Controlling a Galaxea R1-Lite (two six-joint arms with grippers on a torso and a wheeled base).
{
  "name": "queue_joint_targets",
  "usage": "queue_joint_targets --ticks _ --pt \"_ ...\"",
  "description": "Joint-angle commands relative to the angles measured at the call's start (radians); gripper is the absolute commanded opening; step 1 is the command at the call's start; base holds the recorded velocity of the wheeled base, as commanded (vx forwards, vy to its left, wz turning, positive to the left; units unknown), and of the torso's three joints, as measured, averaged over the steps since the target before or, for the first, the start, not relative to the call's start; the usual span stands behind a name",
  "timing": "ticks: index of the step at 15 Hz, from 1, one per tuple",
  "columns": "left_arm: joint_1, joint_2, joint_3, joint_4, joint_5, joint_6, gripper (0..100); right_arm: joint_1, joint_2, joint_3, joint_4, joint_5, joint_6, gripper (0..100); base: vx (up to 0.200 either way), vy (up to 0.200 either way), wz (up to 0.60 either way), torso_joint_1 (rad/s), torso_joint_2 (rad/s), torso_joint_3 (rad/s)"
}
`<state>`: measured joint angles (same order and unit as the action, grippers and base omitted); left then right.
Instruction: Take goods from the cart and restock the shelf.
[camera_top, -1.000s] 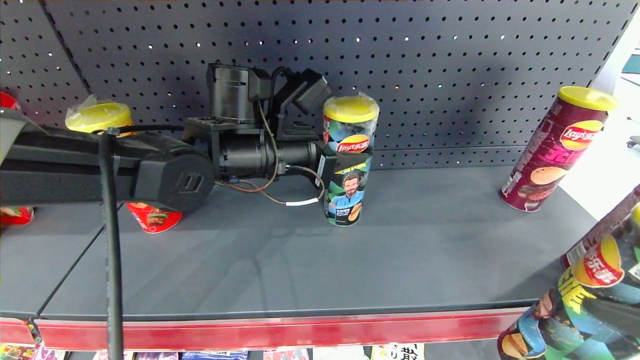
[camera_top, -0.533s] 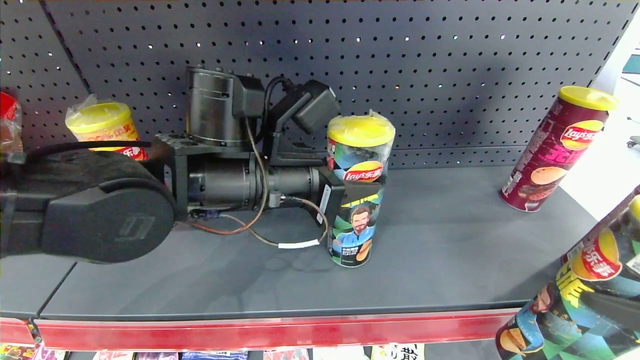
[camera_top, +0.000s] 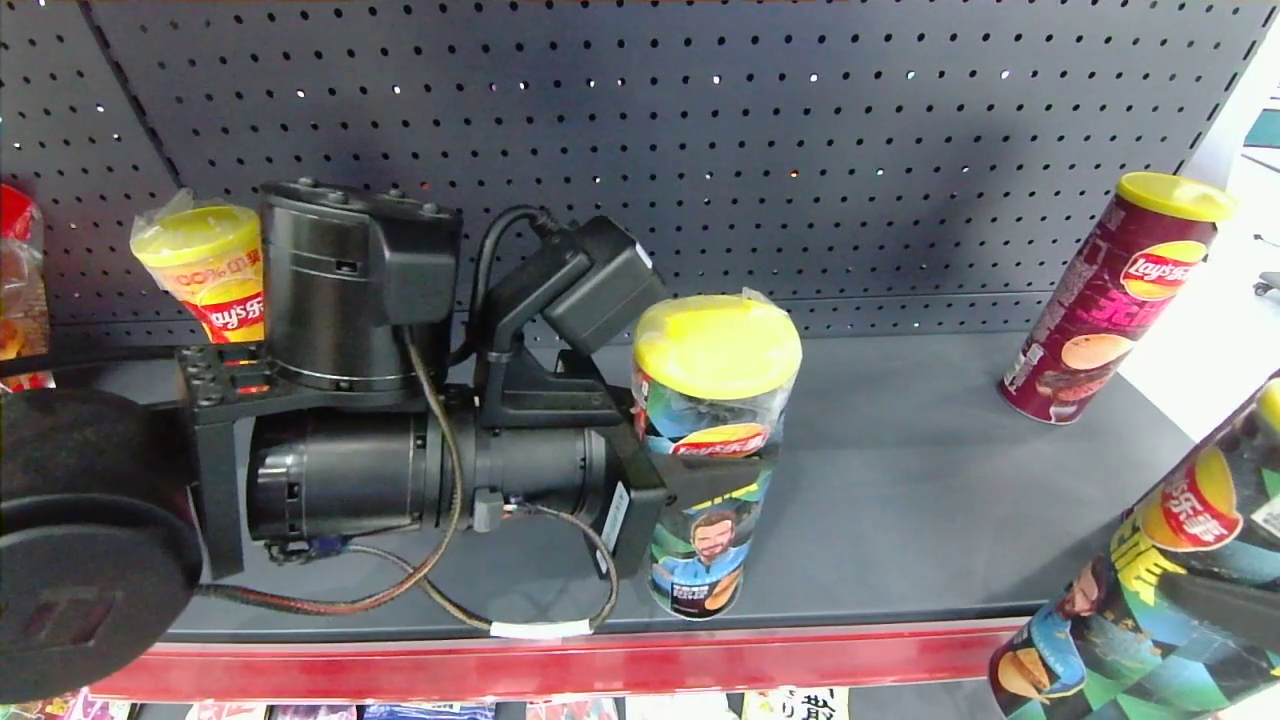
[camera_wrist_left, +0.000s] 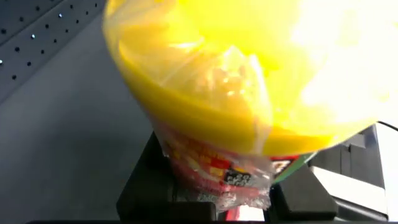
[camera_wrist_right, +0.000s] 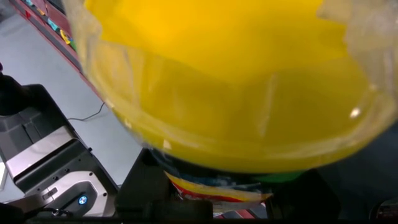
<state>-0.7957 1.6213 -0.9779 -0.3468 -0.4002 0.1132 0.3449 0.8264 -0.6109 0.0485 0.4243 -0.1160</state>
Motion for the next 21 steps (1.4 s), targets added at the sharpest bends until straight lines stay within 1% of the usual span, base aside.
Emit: queue_joint_targets --ticks 1,8,9,12,14,16,18,19,20,21 --pt "0.001 -0.014 0.011 0.000 0.000 0.000 0 0.002 0.002 0.000 0.001 0.001 -0.001 0 0.000 0.000 0.00 0.000 0.00 0.000" --pt "0.000 -0.003 0.027 -0.026 -0.009 0.002 0 0.002 0.036 -0.026 0.001 -0.001 -0.001 0 0.000 0.000 0.00 0.000 0.00 0.000" --pt "0.000 -0.001 0.027 -0.026 -0.009 0.002 100 0.002 0.051 -0.040 -0.001 -0.001 -0.001 0 0.000 0.000 0.00 0.000 0.00 0.000" --pt "0.001 -0.001 0.028 -0.034 -0.005 -0.001 100 0.002 0.120 -0.112 -0.001 0.001 -0.004 0 0.000 0.000 0.00 0.000 0.00 0.000" --pt "0.006 -0.012 0.059 -0.060 0.000 -0.001 100 0.002 0.191 -0.171 -0.001 0.001 -0.005 0 0.000 0.000 0.00 0.000 0.00 0.000" --pt "0.010 -0.034 0.134 -0.116 0.011 -0.001 100 0.003 0.295 -0.256 -0.015 0.001 -0.008 0 0.000 0.000 0.00 0.000 0.00 0.000" --pt "0.026 -0.058 0.226 -0.195 0.041 -0.001 100 0.003 0.410 -0.325 -0.088 0.001 -0.007 0 0.000 0.000 0.00 0.000 0.00 0.000" --pt "0.027 -0.073 0.268 -0.222 0.046 -0.001 100 0.006 0.462 -0.354 -0.124 -0.001 -0.008 0 0.000 0.000 0.00 0.000 0.00 0.000" --pt "0.032 -0.112 0.323 -0.235 0.046 -0.001 100 0.025 0.536 -0.400 -0.162 -0.002 -0.008 0 0.000 0.000 0.00 0.000 0.00 0.000" --pt "0.032 -0.139 0.357 -0.235 0.046 -0.001 100 0.043 0.580 -0.432 -0.182 -0.013 -0.008 0 0.000 0.000 0.00 0.000 0.00 0.000"
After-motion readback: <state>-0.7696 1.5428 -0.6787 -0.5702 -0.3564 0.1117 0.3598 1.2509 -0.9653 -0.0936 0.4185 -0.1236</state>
